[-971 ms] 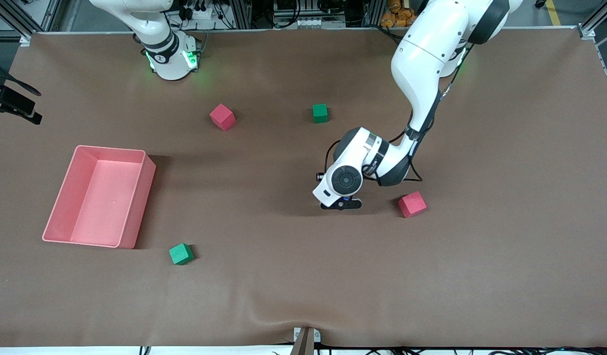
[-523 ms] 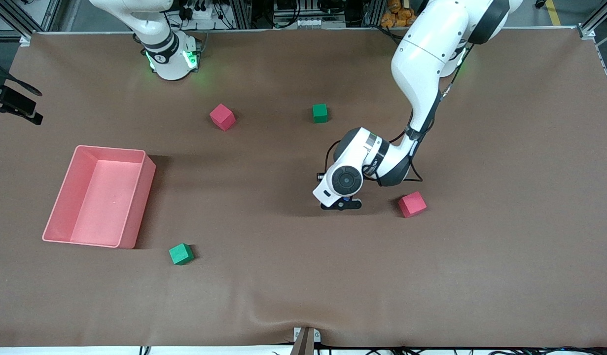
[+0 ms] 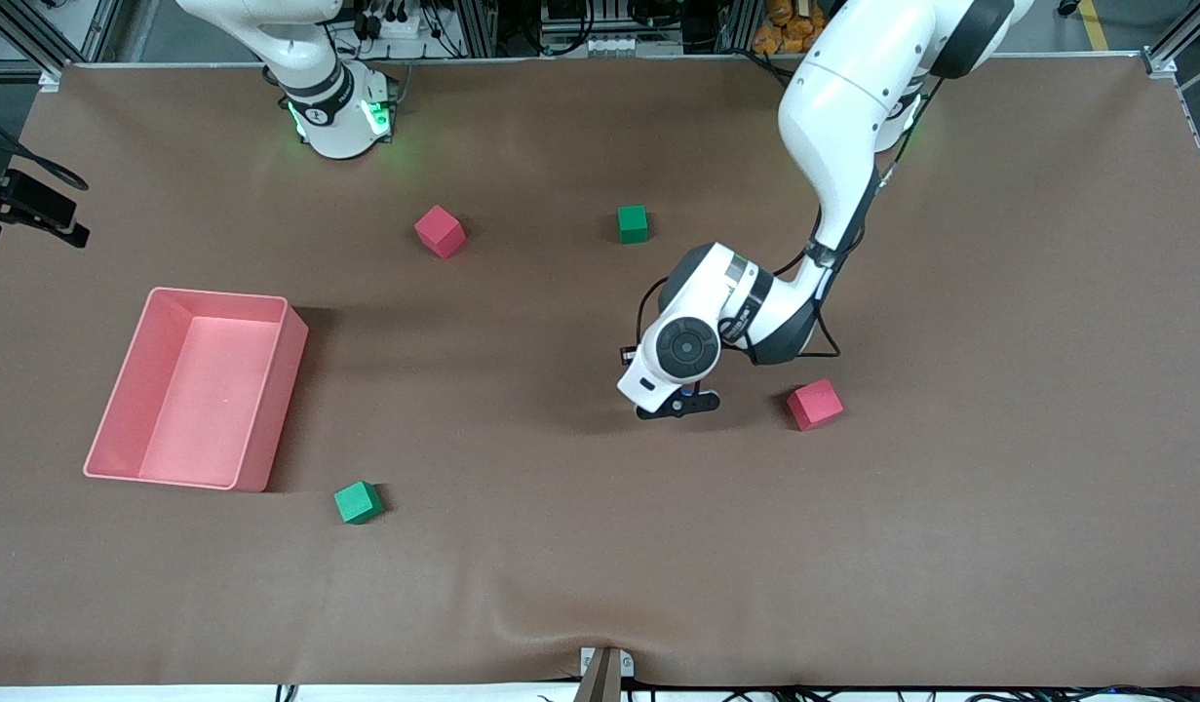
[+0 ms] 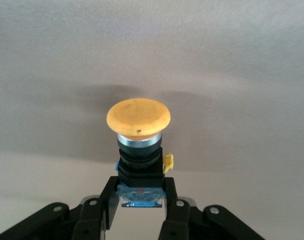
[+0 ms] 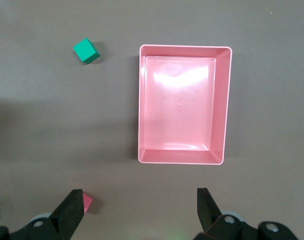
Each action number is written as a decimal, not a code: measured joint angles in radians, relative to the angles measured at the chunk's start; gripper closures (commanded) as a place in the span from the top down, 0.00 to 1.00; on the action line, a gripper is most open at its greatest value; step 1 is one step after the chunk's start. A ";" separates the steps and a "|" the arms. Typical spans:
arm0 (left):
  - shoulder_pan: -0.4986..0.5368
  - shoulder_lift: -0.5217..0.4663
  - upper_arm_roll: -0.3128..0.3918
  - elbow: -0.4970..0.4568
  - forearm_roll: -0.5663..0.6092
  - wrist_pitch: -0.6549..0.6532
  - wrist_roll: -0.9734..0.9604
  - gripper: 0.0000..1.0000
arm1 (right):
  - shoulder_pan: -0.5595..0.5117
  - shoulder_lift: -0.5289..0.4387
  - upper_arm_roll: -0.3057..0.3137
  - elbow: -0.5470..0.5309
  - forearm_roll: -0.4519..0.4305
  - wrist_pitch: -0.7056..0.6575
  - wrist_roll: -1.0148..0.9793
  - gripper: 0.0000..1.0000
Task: Place and upright button with both arms
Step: 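Close the left gripper on the button base and lift it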
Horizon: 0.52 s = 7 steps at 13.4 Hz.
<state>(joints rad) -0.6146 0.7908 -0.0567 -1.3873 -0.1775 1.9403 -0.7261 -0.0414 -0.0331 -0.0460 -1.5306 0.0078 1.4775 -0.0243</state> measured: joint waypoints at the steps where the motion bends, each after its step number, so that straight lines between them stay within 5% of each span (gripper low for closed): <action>1: -0.010 -0.013 0.000 0.000 0.005 -0.001 -0.030 0.04 | 0.001 0.000 0.000 0.000 0.000 0.000 0.000 1.00; 7: -0.151 -0.054 -0.001 0.014 0.170 0.000 -0.401 0.01 | 0.004 0.001 -0.001 0.000 -0.004 -0.003 0.000 1.00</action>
<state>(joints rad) -0.7660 0.7366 -0.0573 -1.3730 -0.0077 1.9400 -1.1272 -0.0374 -0.0326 -0.0470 -1.5307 0.0036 1.4746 -0.0243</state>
